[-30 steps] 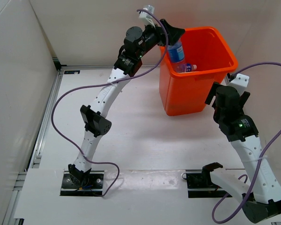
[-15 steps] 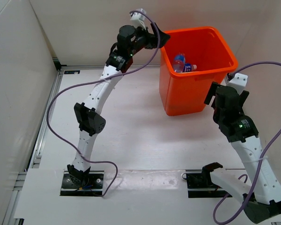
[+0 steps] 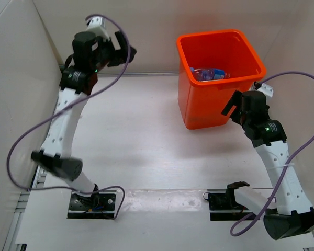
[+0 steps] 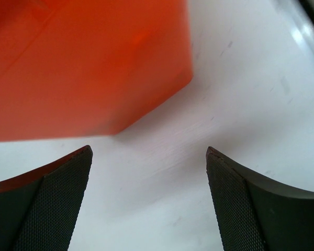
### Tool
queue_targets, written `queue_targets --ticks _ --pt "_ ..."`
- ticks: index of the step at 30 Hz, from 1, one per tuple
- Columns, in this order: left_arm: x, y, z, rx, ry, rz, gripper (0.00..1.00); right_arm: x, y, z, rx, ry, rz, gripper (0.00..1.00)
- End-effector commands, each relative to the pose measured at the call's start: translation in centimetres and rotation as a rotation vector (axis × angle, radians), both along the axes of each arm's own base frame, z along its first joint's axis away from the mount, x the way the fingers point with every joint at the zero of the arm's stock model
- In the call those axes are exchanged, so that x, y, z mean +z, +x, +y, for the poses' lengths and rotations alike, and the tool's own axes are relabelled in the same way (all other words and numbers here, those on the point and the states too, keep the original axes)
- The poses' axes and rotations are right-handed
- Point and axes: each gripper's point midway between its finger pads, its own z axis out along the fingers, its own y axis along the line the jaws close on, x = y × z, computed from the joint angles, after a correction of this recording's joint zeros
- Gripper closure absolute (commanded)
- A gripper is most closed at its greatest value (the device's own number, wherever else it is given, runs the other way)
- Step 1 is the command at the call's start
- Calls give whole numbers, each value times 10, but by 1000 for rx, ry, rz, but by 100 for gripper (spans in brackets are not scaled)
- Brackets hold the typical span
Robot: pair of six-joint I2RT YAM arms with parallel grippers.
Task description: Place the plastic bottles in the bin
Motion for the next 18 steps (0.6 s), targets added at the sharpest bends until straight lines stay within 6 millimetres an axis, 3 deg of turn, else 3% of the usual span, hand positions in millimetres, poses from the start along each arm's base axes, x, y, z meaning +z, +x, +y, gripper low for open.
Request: queue_targets --ticks 1,2,3,4,5,6,8,9,10,11,14,15,18 --pt "33 -89 35 33 90 -110 0 -26 -24 30 56 244 126 10" --pt "-12 -109 46 36 141 -29 0 -32 -28 28 48 253 149 10" --pt "-22 -120 55 59 165 -24 0 -31 -34 27 45 255 146 10" --pt "-60 -131 59 50 202 53 0 -29 -38 26 44 253 138 10" --pt "-69 -168 78 78 225 37 0 -33 -47 23 39 241 167 10" --pt "-79 -177 88 96 255 40 0 -32 -51 22 36 234 169 10" --pt "-134 -213 107 113 315 100 0 -33 -65 16 23 212 185 10" --pt "-164 -220 112 102 367 139 0 -32 -73 17 33 208 188 10" --pt "-165 -234 124 144 375 105 0 -34 -76 17 40 203 199 10" --pt "-196 -245 131 155 393 131 0 -37 -81 15 37 197 212 10" --pt "-208 -263 153 244 410 72 0 -42 -97 16 42 230 250 10" --pt "-227 -269 157 266 391 39 0 -47 -105 17 42 237 285 10" --pt "-243 -272 172 361 350 -30 0 -56 -121 19 39 282 353 10"
